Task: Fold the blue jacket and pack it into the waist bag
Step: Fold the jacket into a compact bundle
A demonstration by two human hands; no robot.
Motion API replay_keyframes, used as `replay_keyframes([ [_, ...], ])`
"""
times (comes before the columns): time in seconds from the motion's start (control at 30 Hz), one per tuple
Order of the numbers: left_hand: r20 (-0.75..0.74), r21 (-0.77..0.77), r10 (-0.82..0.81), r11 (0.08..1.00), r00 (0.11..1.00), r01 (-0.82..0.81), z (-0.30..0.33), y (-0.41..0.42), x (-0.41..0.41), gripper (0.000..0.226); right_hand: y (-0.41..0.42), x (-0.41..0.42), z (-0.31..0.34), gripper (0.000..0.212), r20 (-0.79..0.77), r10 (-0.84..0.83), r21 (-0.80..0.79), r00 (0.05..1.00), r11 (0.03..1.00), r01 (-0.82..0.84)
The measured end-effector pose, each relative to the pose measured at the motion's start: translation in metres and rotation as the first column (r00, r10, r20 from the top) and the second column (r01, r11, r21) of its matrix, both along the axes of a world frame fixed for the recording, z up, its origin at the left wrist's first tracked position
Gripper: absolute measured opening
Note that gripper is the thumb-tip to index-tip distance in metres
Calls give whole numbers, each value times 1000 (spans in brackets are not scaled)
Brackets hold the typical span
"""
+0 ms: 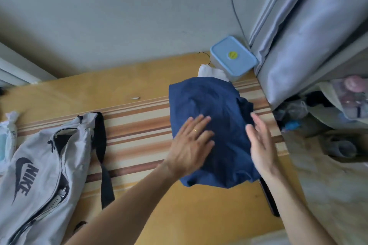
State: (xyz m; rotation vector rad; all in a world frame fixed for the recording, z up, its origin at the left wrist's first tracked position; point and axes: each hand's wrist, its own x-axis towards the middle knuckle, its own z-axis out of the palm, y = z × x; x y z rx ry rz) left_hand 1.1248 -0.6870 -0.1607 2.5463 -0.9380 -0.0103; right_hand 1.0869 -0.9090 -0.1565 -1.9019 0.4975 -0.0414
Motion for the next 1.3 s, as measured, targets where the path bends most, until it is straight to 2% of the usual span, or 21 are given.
replay_keyframes([
  [0.03,107,15,69,997,992,-71,-7,5,11,35,7,2,-10,51,-2,138,-133,990,982,-137],
  [0.1,125,196,110,972,986,-133,-22,13,33,46,22,11,-35,53,-79,358,-459,930,815,-353],
  [0.17,-51,379,116,921,992,-88,-41,18,48,56,28,20,-61,59,-221,461,-647,859,590,-483],
  [0.23,-180,415,115,909,977,-31,-56,21,52,62,24,28,-78,68,-344,482,-662,806,483,-572],
  [0.3,-201,279,162,955,966,-102,-54,22,41,57,19,30,-83,71,-361,482,-639,798,495,-588],
  [0.37,-209,79,343,939,916,-334,-44,30,14,46,18,22,-72,66,-297,466,-628,834,562,-538],
  [0.43,-406,-47,544,790,734,-611,-29,40,-19,37,21,2,-53,59,-176,458,-620,872,636,-459],
  [0.47,-546,-48,563,718,620,-694,-23,44,-33,33,25,-13,-44,57,-128,470,-607,873,659,-444],
  [0.53,-748,-26,445,721,492,-693,-15,42,-50,34,34,-46,-34,59,-105,520,-575,848,664,-478],
  [0.6,-788,-47,363,770,498,-636,-15,40,-54,37,44,-65,-35,74,-175,588,-578,790,587,-566],
  [0.67,-805,-14,379,755,455,-655,-16,40,-47,39,50,-69,-42,97,-313,625,-589,716,463,-662],
  [0.8,-944,26,289,555,163,-832,-4,53,-47,39,60,-66,-44,118,-454,640,-595,620,301,-746],
  [0.87,-987,35,157,444,39,-895,8,68,-56,37,67,-74,-42,105,-447,651,-607,614,283,-742],
  [0.97,-992,98,112,464,-52,-880,27,100,-85,35,72,-95,-35,68,-331,660,-618,675,389,-683],
  [1.03,-988,82,155,575,11,-814,37,129,-110,51,79,-104,-19,41,-336,670,-565,662,419,-711],
  [1.07,-955,56,243,709,169,-703,40,144,-123,66,82,-105,-11,33,-370,683,-528,630,403,-747],
  [1.1,-858,72,314,857,406,-510,42,156,-133,79,85,-104,-3,29,-402,699,-484,591,386,-785],
  [1.13,-703,139,304,945,644,-295,41,164,-142,86,90,-100,6,30,-435,719,-420,542,371,-829],
  [1.17,-546,202,222,971,808,-130,37,169,-147,85,95,-94,15,29,-457,743,-343,489,360,-868],
  [1.23,-424,131,106,990,899,-55,22,173,-145,61,104,-77,30,20,-511,772,-170,377,339,-925],
  [1.3,-517,-29,129,985,846,-168,10,167,-135,40,105,-53,37,10,-599,739,-76,309,332,-940],
])
